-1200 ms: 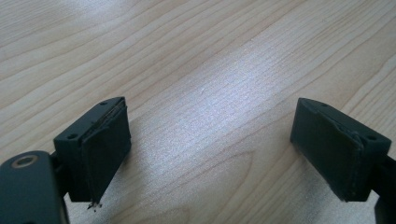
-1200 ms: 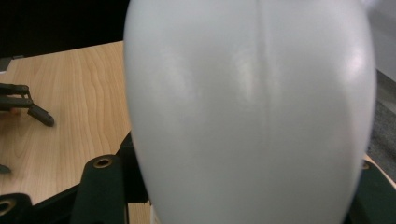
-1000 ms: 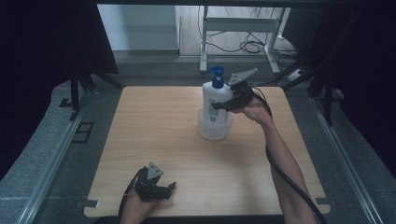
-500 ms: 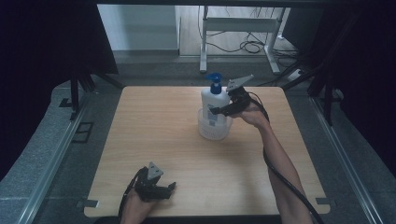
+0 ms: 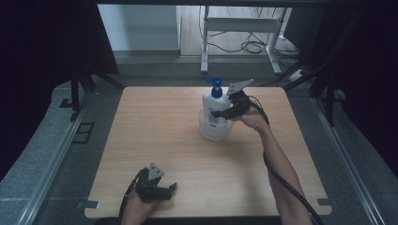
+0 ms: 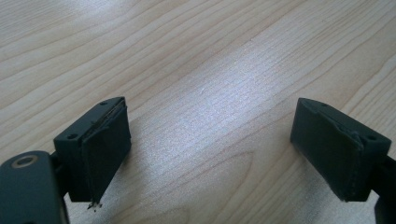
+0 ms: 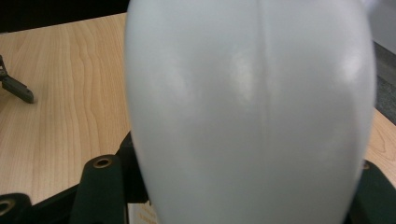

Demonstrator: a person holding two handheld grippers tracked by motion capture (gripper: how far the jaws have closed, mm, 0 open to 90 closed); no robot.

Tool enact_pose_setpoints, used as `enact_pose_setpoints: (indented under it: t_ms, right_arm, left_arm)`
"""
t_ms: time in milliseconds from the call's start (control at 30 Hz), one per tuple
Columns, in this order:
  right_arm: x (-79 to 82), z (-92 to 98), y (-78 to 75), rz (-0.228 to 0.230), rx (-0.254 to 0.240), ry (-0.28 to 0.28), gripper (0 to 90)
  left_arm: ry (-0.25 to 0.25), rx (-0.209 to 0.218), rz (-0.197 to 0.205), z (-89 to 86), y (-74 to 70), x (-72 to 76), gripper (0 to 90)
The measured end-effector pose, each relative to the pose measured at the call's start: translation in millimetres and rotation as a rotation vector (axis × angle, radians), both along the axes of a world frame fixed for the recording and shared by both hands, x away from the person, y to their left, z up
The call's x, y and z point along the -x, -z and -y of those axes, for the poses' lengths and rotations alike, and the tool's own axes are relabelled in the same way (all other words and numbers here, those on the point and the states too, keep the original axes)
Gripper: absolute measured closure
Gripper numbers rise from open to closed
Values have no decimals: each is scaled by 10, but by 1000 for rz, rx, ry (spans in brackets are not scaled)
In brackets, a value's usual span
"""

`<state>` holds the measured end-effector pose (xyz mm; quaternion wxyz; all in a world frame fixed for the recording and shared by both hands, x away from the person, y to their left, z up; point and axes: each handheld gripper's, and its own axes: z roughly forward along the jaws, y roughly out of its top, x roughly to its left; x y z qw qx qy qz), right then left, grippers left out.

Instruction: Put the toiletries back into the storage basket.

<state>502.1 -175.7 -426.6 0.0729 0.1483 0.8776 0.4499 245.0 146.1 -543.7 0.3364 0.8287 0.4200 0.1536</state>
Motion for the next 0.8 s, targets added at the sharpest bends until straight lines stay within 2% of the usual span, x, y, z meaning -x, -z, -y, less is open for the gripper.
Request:
enact_pose_setpoints:
  t_ms: [400, 800]
  right_arm:
    - [5, 62, 55, -4, -26, 7, 373]
    - [37, 79, 62, 18, -24, -8, 365]
  left_arm:
    - [1, -1, 0, -1, 0, 0, 118]
    - [1, -3, 0, -2, -1, 0, 118]
